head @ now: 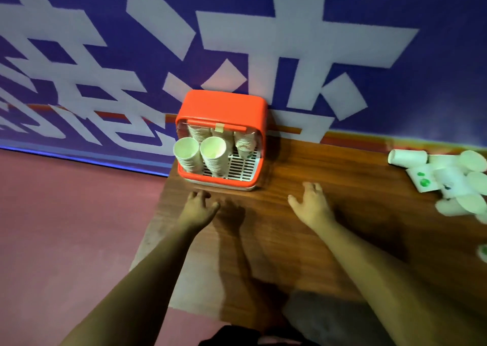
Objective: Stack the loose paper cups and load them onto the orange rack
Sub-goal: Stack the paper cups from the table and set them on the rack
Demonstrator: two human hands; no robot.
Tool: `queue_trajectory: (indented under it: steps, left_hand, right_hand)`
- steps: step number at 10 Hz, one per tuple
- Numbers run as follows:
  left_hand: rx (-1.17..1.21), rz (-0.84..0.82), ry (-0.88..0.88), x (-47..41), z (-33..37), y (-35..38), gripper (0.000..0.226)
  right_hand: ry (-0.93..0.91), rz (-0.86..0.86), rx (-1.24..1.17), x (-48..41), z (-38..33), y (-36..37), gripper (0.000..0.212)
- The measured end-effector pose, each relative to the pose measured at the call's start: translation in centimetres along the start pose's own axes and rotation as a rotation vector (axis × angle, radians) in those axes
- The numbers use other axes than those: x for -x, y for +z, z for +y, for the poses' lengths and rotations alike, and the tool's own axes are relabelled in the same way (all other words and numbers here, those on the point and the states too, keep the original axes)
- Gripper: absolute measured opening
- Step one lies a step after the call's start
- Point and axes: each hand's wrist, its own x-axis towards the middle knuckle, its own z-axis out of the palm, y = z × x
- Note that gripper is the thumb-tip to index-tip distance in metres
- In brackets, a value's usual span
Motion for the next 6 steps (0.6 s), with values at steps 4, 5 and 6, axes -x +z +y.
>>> queue_trajectory:
  steps: [4, 5, 6]
  left_hand:
    - [-0.097, -0.160, 0.313, 8.1, 25.6, 19.8, 0.046]
    - [-0.102, -0.241, 0.395, 10.6, 31.7, 25.7, 0.046]
    - [-0.135, -0.337, 0.480, 12.9, 37.0, 31.7, 0.043]
  right_hand:
    - [0.227, 0.206, -0.048, 6.3, 32.3, -11.2, 0.059]
    - [0.282, 0.285, -0.048, 8.6, 38.9, -14.5, 0.059]
    - [0.338, 0.368, -0.088, 11.2, 45.1, -17.0, 0.058]
